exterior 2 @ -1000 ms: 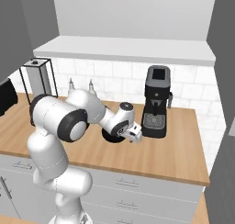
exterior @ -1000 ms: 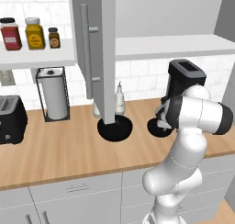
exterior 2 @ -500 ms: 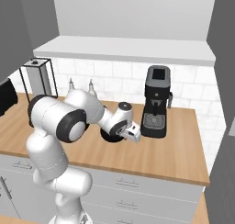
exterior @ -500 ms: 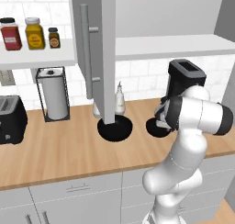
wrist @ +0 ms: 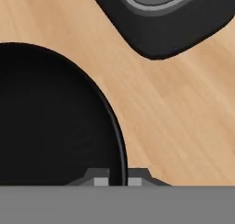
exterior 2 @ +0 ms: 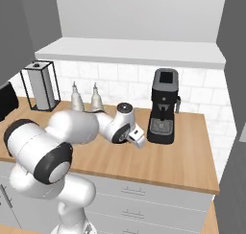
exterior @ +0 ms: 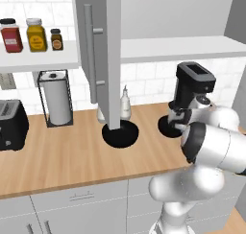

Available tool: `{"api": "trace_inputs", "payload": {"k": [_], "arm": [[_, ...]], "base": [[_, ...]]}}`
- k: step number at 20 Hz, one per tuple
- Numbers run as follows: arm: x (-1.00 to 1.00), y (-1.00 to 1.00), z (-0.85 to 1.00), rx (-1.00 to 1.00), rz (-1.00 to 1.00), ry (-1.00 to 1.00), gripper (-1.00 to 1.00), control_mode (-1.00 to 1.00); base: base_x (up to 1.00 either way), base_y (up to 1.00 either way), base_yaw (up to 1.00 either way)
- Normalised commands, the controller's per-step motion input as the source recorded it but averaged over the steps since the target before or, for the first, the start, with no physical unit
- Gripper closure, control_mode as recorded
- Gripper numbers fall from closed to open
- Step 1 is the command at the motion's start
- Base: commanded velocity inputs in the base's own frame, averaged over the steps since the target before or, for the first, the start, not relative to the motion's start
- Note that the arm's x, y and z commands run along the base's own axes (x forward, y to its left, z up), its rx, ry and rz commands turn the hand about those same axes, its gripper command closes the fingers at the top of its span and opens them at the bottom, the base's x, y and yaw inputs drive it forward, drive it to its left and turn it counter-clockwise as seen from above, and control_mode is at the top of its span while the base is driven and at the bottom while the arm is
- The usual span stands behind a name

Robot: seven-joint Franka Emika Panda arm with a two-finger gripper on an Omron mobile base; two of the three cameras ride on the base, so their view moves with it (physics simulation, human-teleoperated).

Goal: Pick up the bowls on the counter and stack them on top of one another in the open cabinet. Place the smaller bowl on top of the larger bowl.

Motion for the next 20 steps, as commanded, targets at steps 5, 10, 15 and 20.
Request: {"api": "trace_inputs", "payload": {"k": [5,10,15,20], "arm": [[-0.29,0.29,1.00,0.00,-0.09,0.04,1.00,-1.00],[-0.36,0.24,0.92,0.11,0.00,0.05,1.00,-1.00],[-0.41,0.44,0.45,0.18,0.00,-0.07,1.00,-1.00],[-0.08,0.61,0.01,0.19,0.00,-0.10,1.00,-1.00]], "base": [[0.00,0.00,0.00],[0.00,0.00,0.00],[0.00,0.00,0.00],[0.00,0.00,0.00]]}}
